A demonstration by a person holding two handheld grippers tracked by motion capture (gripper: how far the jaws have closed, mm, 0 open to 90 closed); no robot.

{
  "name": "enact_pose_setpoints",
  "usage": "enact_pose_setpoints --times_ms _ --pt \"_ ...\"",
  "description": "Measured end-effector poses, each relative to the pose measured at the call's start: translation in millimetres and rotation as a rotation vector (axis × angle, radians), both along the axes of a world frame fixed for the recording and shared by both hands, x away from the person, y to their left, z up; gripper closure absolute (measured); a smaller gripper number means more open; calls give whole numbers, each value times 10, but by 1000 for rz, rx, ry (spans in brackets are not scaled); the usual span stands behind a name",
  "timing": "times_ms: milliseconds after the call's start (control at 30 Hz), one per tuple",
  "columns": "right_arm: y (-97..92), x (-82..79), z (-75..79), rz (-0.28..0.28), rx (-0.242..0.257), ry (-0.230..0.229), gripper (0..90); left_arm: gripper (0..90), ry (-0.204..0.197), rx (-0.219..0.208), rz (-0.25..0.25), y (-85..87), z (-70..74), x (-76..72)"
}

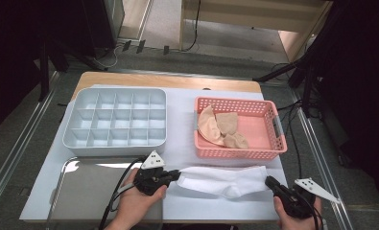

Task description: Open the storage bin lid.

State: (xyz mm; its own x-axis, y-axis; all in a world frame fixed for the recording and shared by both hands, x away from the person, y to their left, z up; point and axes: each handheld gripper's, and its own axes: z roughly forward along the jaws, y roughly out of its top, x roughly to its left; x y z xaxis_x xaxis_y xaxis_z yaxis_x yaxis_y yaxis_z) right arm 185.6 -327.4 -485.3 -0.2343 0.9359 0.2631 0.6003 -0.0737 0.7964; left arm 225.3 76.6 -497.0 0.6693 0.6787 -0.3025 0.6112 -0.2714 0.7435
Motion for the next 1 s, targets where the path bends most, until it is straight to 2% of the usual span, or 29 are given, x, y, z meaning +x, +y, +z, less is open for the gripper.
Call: enact_pose_setpoints --times_ms 100,233,300,367,400,467,533,633,767,833,867,933,1000 --pt "5 133 -109 -11 -28 45 861 888 -15 36 13 -50 -58 42" --pt "-9 248 -242 -15 -57 71 841 880 -27 75 31 -87 -130 90" --pt "12 295 -303 -36 -91 53 788 856 -45 100 53 -97 -164 106" --pt "33 300 -323 -66 -106 9 702 753 -57 96 76 -84 -180 111" --pt "45 264 -305 -86 -103 -16 724 728 -53 90 74 -64 -178 109" --pt "94 163 -250 -85 -40 -51 759 709 -54 76 79 -49 -179 94" --pt "211 70 -210 -26 -33 -76 782 697 -50 77 74 -48 -185 84" --pt "425 -17 -207 83 47 -80 799 701 -39 97 61 -81 -217 77" --pt "789 20 -276 199 54 -60 776 720 -26 101 64 -110 -234 78" --pt "928 68 -324 219 27 -49 766 711 -15 109 60 -112 -236 82" --pt "977 80 -345 225 13 -29 766 703 -14 113 61 -116 -241 82" --pt "1017 86 -393 248 -13 0 778 714 -11 122 56 -112 -246 85" --pt "999 61 -445 261 -44 16 795 767 -8 114 48 -107 -248 93"
